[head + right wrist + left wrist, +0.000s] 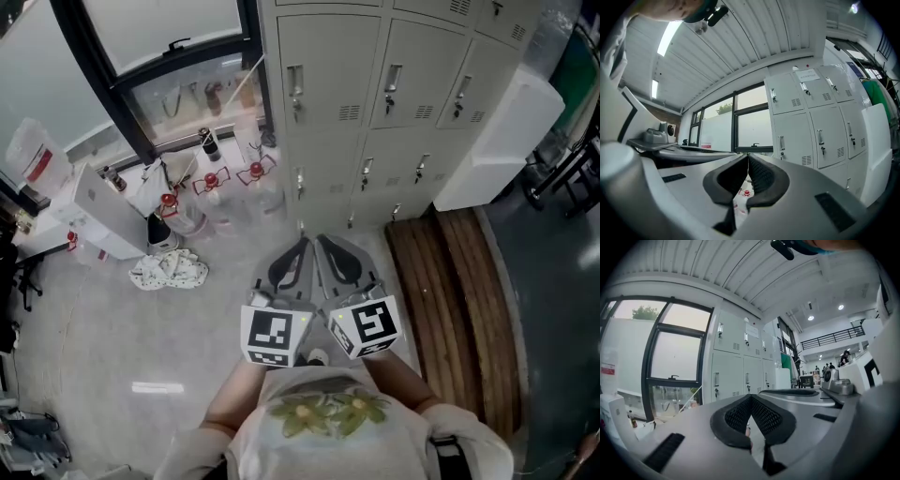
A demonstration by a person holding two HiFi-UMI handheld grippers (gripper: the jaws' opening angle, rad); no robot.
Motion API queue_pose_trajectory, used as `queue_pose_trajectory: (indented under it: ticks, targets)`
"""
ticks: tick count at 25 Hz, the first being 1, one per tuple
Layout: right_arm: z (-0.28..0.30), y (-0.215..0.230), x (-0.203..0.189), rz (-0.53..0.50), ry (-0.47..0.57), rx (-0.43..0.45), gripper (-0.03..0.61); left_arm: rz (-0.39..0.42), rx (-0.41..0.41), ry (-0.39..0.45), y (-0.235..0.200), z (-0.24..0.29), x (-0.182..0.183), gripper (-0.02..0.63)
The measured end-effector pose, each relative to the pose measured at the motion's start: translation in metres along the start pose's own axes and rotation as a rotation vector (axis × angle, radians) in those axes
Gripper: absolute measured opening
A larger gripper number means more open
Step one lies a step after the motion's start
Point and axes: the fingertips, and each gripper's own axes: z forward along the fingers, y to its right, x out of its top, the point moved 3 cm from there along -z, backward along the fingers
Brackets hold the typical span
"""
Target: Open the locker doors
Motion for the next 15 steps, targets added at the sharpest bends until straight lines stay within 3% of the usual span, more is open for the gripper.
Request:
queue_pose_trajectory:
  ticks: [15]
  targets:
    - [0.016, 0.032, -0.020, -0.005, -0.056, -0.021, 0.029, -0.025, -0.027, -0.038, -0.004, 0.041, -0.021, 0.028]
